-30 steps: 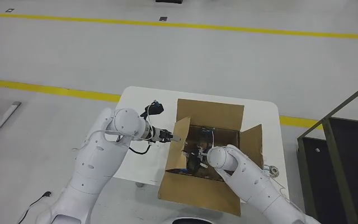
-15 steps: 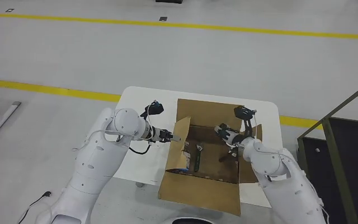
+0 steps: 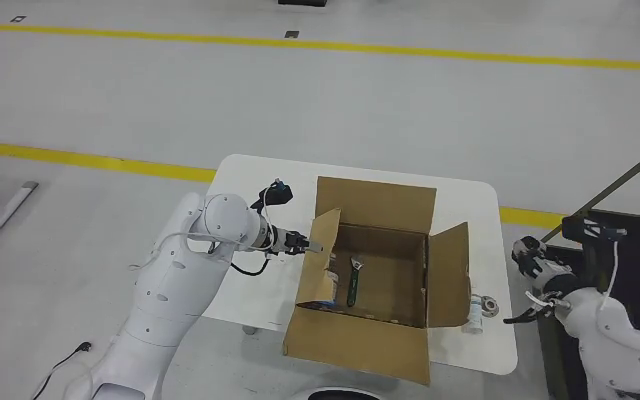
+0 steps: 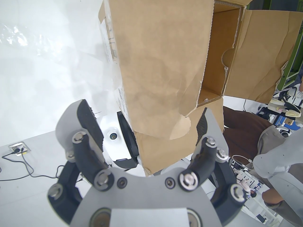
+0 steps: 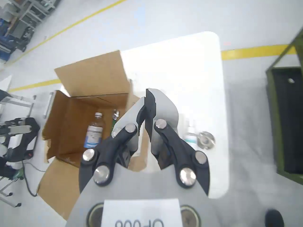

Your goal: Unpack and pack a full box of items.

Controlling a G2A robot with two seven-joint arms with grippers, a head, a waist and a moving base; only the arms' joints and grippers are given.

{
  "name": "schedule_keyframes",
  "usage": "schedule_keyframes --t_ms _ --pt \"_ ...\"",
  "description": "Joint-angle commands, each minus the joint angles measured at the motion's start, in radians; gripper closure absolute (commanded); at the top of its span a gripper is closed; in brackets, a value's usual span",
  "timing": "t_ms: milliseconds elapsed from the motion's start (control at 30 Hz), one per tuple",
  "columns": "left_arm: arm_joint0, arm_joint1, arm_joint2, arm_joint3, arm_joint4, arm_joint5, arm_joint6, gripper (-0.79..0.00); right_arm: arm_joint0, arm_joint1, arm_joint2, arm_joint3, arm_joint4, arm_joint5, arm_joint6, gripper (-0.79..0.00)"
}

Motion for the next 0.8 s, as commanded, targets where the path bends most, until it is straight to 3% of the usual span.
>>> schedule_keyframes --t_ms 0,133,333,367,433,467,567,767 --pt "0.0 0.0 0.0 0.0 0.0 0.0 0.0 -0.785 -0.036 0.004 0.019 0.005 -0.103 0.032 0.073 0.0" --pt "0.0 0.0 0.0 0.0 0.0 0.0 0.0 -0.785 -0.012 0.012 -0.021 0.073 -0.159 0.025 0.191 0.0" --pt "0.0 0.0 0.0 0.0 0.0 0.0 0.0 -0.785 0.117 0.021 -0.173 0.264 -0.26 -0.013 0.311 0.0" --pt "0.0 0.0 0.0 0.0 0.0 0.0 0.0 -0.785 0.153 0.022 -0.212 0.303 -0.293 -0.003 0.331 -0.04" --pt "0.0 0.0 0.0 0.0 0.0 0.0 0.0 -0.785 0.198 0.019 -0.256 0.358 -0.279 -0.002 0.347 -0.277" --pt "0.0 0.0 0.0 0.0 0.0 0.0 0.0 -0.785 0.23 0.018 -0.284 0.401 -0.287 0.0 0.353 -0.339" --pt "0.0 0.0 0.0 0.0 0.0 0.0 0.0 -0.785 0.29 0.014 -0.346 0.463 -0.314 0.01 0.363 -0.413" --pt "0.0 0.0 0.0 0.0 0.0 0.0 0.0 -0.785 0.368 0.006 -0.42 0.571 -0.337 0.041 0.374 -0.391"
